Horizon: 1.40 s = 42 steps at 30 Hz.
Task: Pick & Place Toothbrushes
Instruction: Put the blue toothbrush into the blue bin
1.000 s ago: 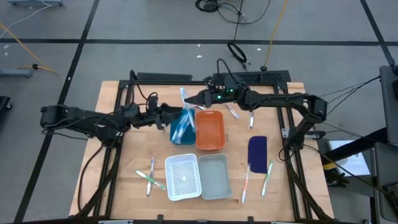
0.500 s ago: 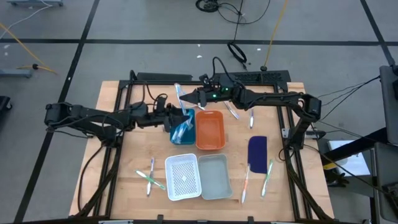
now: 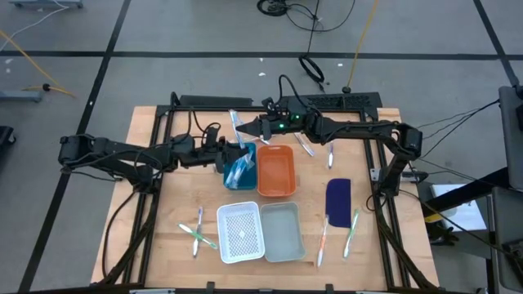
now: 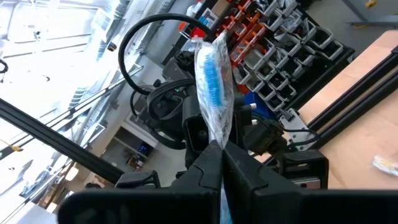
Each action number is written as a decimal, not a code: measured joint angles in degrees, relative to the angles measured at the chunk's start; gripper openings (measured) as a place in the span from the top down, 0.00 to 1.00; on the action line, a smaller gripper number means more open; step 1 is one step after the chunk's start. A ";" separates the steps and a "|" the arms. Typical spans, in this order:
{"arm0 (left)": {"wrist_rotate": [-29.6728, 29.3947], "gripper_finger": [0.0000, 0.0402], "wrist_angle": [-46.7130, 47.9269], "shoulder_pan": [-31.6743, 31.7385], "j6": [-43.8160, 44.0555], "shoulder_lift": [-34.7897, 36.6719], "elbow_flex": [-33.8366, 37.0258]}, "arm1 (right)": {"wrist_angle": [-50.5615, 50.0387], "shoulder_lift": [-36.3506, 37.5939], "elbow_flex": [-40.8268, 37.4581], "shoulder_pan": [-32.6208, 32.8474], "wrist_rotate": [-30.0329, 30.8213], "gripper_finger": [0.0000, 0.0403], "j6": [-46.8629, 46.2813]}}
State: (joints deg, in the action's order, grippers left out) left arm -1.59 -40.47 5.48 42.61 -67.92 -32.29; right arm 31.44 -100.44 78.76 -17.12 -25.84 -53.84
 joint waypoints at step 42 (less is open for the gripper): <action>1.01 0.92 18.68 2.18 6.59 5.65 0.07 | -1.21 2.73 -3.85 -6.17 -10.84 0.66 10.33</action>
State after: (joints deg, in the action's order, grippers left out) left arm -0.58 -21.79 7.66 49.20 -62.27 -32.23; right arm 30.23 -97.72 74.91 -23.29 -36.68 -43.51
